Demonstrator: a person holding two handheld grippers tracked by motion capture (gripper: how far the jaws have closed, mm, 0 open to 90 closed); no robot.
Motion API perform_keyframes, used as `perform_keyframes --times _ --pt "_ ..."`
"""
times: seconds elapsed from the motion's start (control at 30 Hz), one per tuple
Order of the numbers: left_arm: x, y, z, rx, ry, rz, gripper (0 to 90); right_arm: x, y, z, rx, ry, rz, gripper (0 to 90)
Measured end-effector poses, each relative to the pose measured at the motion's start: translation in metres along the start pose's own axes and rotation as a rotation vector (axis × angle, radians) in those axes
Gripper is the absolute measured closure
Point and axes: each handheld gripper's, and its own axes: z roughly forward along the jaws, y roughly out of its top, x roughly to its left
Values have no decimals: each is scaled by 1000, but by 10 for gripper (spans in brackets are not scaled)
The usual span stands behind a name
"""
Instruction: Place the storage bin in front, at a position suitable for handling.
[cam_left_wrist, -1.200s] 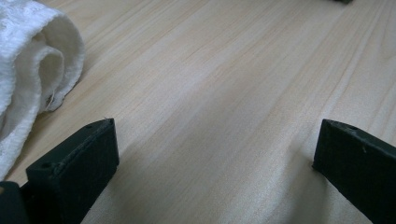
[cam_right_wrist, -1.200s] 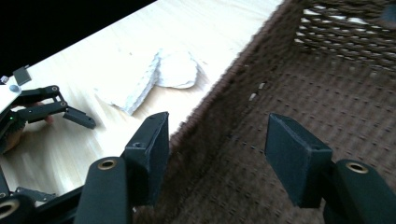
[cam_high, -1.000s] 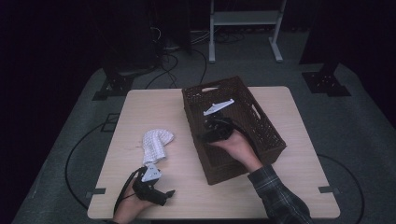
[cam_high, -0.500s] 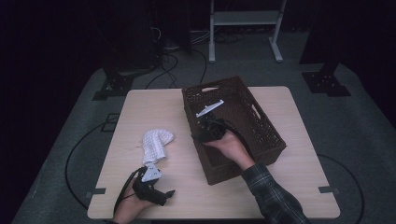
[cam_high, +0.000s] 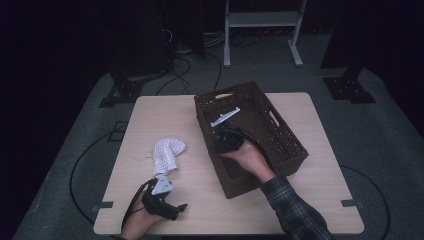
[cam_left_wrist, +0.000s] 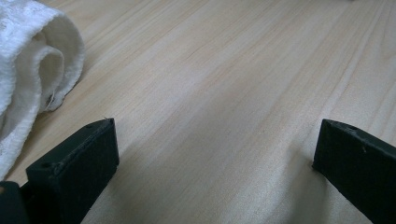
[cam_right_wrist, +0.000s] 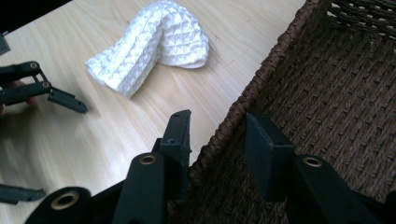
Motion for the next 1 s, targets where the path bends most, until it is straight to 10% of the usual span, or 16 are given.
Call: perform_keyframes --times 1.0 --pt "0 0 0 1 2 3 0 -24 -43 -44 56 -24 4 773"
